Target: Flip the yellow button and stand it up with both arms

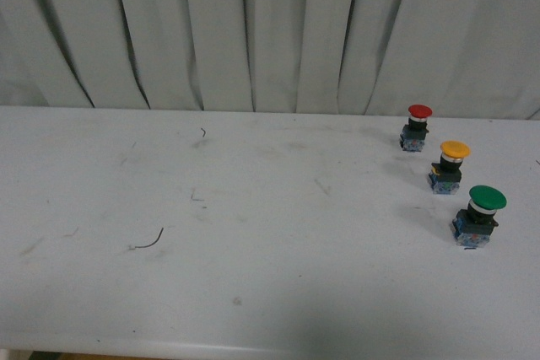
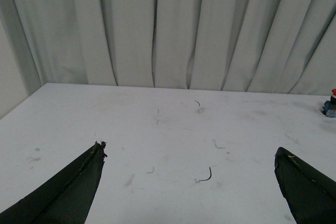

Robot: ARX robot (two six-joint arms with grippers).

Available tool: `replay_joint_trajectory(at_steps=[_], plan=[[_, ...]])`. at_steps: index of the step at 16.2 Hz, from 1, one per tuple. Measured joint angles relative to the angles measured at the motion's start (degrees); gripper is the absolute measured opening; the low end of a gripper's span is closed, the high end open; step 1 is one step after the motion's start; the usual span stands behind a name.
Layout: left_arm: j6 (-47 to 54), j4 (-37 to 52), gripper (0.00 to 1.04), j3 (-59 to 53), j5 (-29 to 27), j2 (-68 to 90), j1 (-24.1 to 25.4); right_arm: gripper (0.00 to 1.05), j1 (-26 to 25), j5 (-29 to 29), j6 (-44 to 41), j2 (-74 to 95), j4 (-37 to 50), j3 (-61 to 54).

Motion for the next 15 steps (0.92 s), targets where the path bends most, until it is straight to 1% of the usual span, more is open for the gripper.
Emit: replay_joint_trajectory(at_steps=[1,2,9,10,15], plan=[[0.0,0.0,0.98,0.0,0.0,0.0,0.0,0.02,0.0,0.0,0.0,0.0,0.0,0.0],[0.0,0.0,0.98,0.0,0.0,0.0,0.0,0.11,0.0,0.0,0.0,0.0,0.0,0.0],[0.0,0.0,0.98,0.0,0.0,0.0,0.0,0.97,0.0,0.0,0.0,0.0,0.0,0.0],[0.0,0.0,0.98,0.0,0.0,0.0,0.0,0.98,0.0,0.0,0.0,0.0,0.0,0.0],[0.0,0.0,0.98,0.0,0.0,0.0,0.0,0.98,0.0,0.0,0.0,0.0,0.0,0.0]])
